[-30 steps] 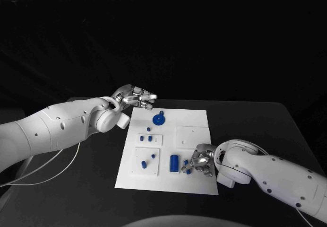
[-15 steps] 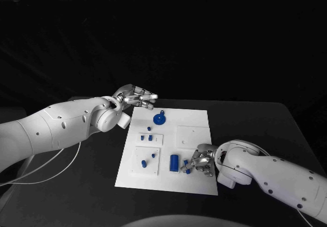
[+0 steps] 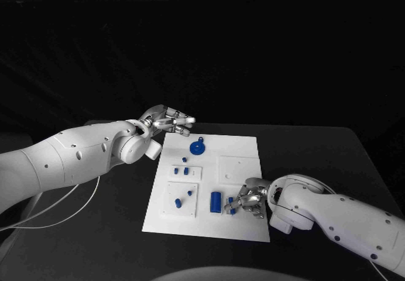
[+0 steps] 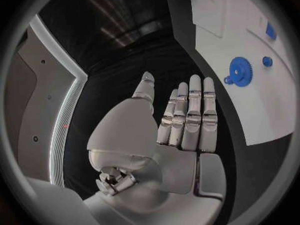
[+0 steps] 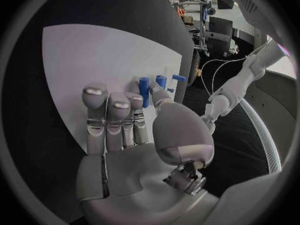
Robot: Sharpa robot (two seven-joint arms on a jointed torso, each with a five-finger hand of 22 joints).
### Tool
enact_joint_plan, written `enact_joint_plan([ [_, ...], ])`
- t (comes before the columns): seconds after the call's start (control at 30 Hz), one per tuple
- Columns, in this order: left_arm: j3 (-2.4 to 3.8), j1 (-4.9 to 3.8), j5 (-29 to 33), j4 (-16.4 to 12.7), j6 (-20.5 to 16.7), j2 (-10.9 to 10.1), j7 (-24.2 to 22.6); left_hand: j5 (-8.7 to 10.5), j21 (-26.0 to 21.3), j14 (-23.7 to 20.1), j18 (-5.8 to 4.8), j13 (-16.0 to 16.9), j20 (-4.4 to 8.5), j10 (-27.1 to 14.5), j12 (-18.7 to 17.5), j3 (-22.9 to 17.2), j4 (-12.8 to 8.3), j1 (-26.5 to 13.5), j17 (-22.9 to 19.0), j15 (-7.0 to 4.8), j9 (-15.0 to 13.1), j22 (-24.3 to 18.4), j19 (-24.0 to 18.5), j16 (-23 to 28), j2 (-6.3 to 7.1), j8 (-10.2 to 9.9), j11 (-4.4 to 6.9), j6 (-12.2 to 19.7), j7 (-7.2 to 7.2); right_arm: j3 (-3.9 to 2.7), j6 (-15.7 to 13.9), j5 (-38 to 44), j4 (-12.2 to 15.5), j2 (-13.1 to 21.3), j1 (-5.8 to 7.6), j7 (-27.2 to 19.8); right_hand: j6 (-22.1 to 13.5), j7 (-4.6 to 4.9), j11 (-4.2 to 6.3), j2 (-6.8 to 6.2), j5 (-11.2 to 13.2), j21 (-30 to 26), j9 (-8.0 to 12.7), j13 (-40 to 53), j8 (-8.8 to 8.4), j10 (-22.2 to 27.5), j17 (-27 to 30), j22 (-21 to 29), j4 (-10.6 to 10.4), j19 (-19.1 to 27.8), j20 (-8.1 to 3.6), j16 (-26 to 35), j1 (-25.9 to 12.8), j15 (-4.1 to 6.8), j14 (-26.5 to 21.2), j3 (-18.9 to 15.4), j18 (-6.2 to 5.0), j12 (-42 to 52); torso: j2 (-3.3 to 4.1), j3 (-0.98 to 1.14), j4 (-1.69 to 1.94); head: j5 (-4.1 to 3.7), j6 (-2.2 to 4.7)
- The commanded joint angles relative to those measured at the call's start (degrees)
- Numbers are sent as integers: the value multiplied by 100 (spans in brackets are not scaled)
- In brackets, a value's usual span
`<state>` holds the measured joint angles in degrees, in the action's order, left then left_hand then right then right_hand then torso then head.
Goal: Assemble the parts on the task board
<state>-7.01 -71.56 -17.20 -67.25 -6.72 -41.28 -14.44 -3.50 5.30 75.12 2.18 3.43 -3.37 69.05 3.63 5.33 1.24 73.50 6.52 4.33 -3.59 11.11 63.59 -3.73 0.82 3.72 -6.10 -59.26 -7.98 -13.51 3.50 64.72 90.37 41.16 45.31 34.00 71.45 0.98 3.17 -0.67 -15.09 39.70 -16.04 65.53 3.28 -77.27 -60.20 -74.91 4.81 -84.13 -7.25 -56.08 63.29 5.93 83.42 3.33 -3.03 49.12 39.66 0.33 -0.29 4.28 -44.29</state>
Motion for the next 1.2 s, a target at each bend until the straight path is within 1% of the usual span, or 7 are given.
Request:
enact_joint_plan([
  [0.03, 2, -3, -7, -8, 77, 2, -21, 20, 37, -17, -42, 5, 3, -43, -19, 27, 17, 5, 8, -6, -6, -7, 11, 12, -52, -1, 4, 43, 0, 2, -119, -70, 41, 4, -7, -229, 11, 15, 4, -19, -25, -14, -19, -6, 36, 17, -7, -382, -39, -299, -17, 32, 4, 22, -10, -29, 2, -29, 0, 2, 1, 4, -3],
  [0.6, 0, -3, -13, -7, 78, 1, -9, 16, 43, -21, -41, 5, 1, -49, -19, 30, 13, 20, 9, -5, -6, -23, 11, 13, -61, -1, 2, 53, -2, 2, -109, -92, 95, 39, -8, -253, 9, 22, -1, -23, -58, -19, -23, -13, 36, 21, -10, -374, -144, -296, -16, 44, 32, 21, -10, -261, -3, -36, 0, -4, 2, 3, -19],
  [0.87, 0, -3, -19, -5, 87, 2, -1, 16, 43, -21, -41, 5, 1, -49, -19, 30, 13, 20, 9, -5, -6, -23, 11, 13, -61, -1, 2, 53, -2, 2, -94, -93, 116, 57, -11, -260, 17, 14, 4, 35, -74, -3, -27, -5, 37, 11, -15, -378, -169, -298, -14, 42, 63, 20, -7, -297, 0, -20, 0, -2, 3, -5, -19],
  [0.93, 0, -2, -23, -5, 90, 2, 2, 14, 47, -21, -41, 6, 2, -51, -19, 29, 6, 28, 9, -5, -7, -29, 10, 13, -65, 0, 2, 54, -3, 2, -85, -87, 123, 65, -17, -259, 20, 5, 11, 79, -99, 3, -25, -5, 36, 11, -17, -380, -79, -299, -16, 40, 185, 25, -6, -228, 3, -19, 0, -2, 3, -5, -19],
  [1.0, 0, -2, -26, -5, 92, 1, 4, 14, 47, -21, -41, 6, 2, -51, -19, 29, 6, 28, 9, -5, -7, -29, 10, 13, -65, 0, 2, 54, -3, 2, -71, -73, 126, 73, -23, -259, 20, -11, 19, 144, 184, 2, -8, 1, 31, 15, -20, -380, 133, -298, -26, 38, 388, 35, -5, 26, 10, -16, 0, 0, 3, -6, -19],
  [1.1, 0, -2, -30, -6, 89, 1, 6, 14, 47, -21, -41, 6, 2, -51, -19, 29, 6, 28, 9, -5, -7, -29, 10, 13, -65, 0, 2, 54, -3, 2, -74, 31, 128, 83, -39, -258, 65, -18, 27, 35, 214, 8, 27, 13, 39, 8, -25, -383, 447, -298, -28, 36, 221, 33, -5, 510, 20, -5, 0, 0, -1, -13, -15],
  [1.2, 0, -2, -33, -7, 86, 3, 4, -1, 49, -20, -40, 5, 2, -51, -19, 17, -4, 46, 9, -5, -7, -31, 12, 13, -89, 1, 3, 52, -2, 2, -116, 184, 121, 88, -54, -230, 90, -33, 28, 123, 646, 16, 19, 22, 36, -6, -25, -386, 611, -299, -29, 34, 338, 34, -1, 678, 24, 10, -1, 0, -2, -14, -10],
])
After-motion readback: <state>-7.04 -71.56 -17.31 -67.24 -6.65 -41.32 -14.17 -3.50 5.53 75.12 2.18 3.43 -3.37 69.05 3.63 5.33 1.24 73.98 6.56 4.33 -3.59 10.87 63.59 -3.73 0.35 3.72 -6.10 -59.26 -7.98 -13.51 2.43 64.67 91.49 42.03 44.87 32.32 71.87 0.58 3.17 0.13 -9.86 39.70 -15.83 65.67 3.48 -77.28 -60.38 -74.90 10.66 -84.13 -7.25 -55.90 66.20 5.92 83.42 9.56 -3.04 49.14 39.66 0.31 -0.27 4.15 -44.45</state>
